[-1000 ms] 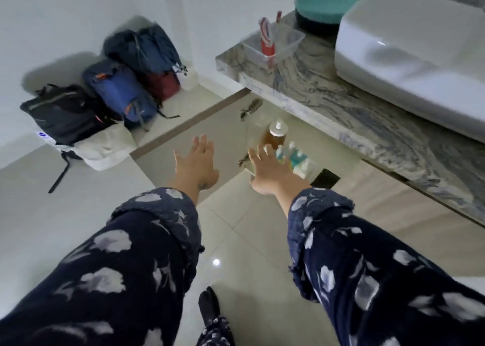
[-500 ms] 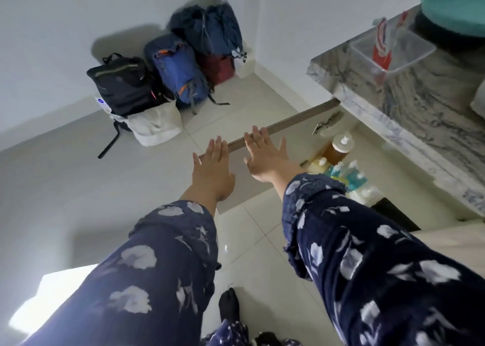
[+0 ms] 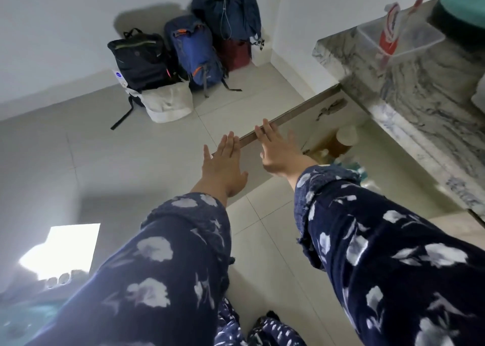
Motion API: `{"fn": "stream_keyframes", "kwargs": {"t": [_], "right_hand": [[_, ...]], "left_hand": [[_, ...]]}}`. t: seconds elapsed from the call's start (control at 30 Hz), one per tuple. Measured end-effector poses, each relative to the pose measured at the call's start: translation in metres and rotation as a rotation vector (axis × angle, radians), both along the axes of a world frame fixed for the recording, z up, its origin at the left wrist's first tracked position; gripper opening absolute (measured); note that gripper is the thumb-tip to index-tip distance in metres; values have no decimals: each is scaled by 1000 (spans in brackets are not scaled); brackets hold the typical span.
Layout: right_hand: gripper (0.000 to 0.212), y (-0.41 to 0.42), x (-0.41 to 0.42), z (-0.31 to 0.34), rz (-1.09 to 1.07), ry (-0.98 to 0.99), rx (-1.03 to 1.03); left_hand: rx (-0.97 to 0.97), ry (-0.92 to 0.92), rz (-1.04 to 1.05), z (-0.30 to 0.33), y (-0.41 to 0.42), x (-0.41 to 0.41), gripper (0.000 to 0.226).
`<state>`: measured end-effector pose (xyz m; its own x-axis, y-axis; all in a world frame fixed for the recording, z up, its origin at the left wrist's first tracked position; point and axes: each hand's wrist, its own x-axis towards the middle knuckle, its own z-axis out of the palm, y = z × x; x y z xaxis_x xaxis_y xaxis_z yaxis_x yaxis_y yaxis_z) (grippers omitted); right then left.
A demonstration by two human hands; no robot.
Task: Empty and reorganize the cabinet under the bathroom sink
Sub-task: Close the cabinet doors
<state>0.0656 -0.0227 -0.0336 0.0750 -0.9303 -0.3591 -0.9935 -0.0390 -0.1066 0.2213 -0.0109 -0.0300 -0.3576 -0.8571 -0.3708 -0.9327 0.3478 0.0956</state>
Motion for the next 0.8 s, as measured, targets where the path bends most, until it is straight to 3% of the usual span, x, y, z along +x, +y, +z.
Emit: {"fn": "stream_keyframes", "kwargs": {"t": [0.47, 0.8], "right_hand": [[55, 111, -61, 16, -96, -11, 46], [68, 180, -101, 8, -442, 85, -5]], "left_hand": [[172, 153, -118, 14, 83, -57, 56], [-14, -14, -557, 26, 33, -145, 62]]}}
